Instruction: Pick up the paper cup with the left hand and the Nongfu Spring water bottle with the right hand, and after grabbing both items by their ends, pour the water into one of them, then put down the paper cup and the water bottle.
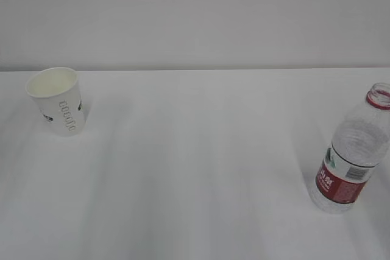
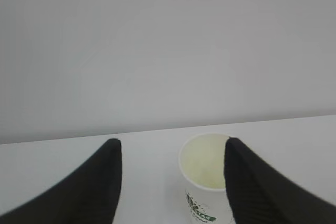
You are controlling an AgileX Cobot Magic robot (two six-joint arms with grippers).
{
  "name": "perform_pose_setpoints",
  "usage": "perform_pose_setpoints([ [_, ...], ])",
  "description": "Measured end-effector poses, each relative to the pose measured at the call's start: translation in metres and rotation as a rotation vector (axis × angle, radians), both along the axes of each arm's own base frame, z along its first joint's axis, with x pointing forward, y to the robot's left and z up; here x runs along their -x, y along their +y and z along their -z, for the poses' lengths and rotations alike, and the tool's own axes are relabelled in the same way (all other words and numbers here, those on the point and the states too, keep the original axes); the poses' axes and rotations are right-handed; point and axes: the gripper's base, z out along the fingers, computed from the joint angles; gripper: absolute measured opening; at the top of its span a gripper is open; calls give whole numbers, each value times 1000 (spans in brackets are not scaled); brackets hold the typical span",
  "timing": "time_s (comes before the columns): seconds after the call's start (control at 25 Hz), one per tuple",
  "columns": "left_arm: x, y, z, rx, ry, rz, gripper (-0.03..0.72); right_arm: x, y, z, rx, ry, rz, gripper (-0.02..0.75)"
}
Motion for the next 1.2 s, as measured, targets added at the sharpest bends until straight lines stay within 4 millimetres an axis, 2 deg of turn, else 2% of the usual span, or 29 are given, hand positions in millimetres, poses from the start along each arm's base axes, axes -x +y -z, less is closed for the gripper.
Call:
perform_pose_setpoints([
  [0.24, 5, -1, 23, 5, 1, 10, 451, -21, 3, 12, 16, 41, -18, 528],
  [0.44, 1, -3, 30, -18, 19, 34, 451, -35, 7, 21, -7, 50, -59, 528],
  [0.88, -11, -6, 46, -23, 47, 69, 451, -47, 20, 32, 78, 68, -201, 529],
  [1.2, -27, -20, 70, 88, 24, 216, 451, -53, 28, 42, 58, 60, -286, 537],
])
